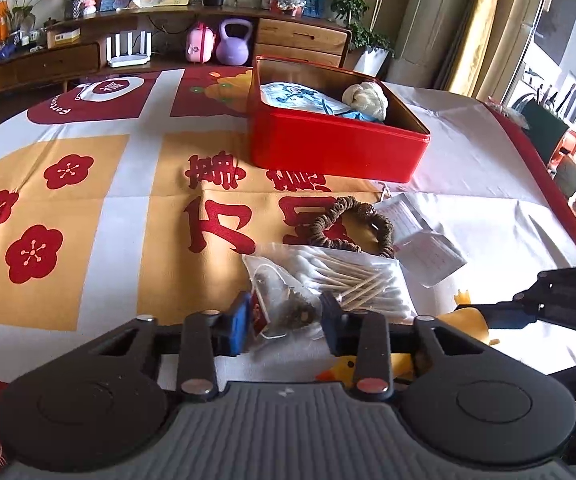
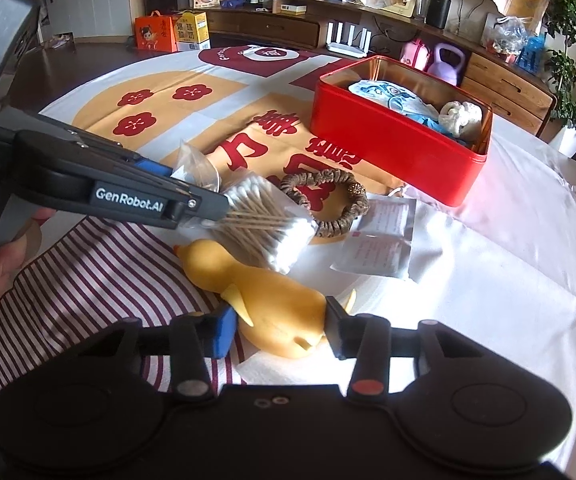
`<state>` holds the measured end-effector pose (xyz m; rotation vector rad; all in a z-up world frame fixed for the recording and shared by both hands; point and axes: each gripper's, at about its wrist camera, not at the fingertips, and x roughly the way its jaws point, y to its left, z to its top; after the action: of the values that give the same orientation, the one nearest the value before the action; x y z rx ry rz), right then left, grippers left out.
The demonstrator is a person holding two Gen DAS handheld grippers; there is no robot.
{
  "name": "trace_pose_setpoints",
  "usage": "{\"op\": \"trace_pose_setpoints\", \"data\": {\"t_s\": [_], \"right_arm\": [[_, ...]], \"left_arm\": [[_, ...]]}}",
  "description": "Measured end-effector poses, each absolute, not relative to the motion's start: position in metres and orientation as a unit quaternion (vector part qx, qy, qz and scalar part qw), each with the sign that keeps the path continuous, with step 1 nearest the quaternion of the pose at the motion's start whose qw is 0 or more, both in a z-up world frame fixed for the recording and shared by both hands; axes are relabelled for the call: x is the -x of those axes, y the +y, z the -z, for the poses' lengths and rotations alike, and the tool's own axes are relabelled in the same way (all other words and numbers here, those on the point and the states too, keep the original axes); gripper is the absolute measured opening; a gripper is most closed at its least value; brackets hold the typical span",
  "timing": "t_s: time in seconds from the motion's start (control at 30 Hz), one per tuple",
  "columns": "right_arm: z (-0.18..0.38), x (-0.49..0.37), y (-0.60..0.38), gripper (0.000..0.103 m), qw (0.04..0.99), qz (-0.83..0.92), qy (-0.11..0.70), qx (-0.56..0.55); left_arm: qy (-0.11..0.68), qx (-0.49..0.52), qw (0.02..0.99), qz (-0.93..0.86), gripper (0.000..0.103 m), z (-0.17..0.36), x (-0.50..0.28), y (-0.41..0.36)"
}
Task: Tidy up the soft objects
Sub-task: 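Grasp the small plastic packet with the left gripper while the right gripper grasps the yellow rubber duck, then lift the packet with the left gripper while the right gripper carries the duck toward the tin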
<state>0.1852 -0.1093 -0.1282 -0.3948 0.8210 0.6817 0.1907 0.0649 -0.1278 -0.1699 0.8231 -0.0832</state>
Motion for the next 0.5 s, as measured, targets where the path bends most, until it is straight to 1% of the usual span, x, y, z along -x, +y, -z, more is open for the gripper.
{"op": "trace_pose_setpoints", "data": {"t_s": [0.13,0.2,0.33,0.5], "right_arm": [[0.125,-0.184,-0.111,0.037,0.846,-0.319,0.385,0.184],[0.124,-0.184,-0.112,0.035,0.849,-0.315,0.383,0.181],[0.117,-0.183,-0.118,0.034,0.858,-0.305,0.376,0.169],[0.105,-0.184,-0.129,0.034,0.868,-0.297,0.374,0.137]], "left_arm": [[0.399,0.093,0.911,0.037,0.028,0.126,-0.189,0.069],[0.400,0.098,0.911,0.033,0.022,0.126,-0.189,0.071],[0.397,0.098,0.912,0.024,0.019,0.123,-0.186,0.073],[0.395,0.098,0.913,0.018,0.018,0.116,-0.182,0.075]]}}
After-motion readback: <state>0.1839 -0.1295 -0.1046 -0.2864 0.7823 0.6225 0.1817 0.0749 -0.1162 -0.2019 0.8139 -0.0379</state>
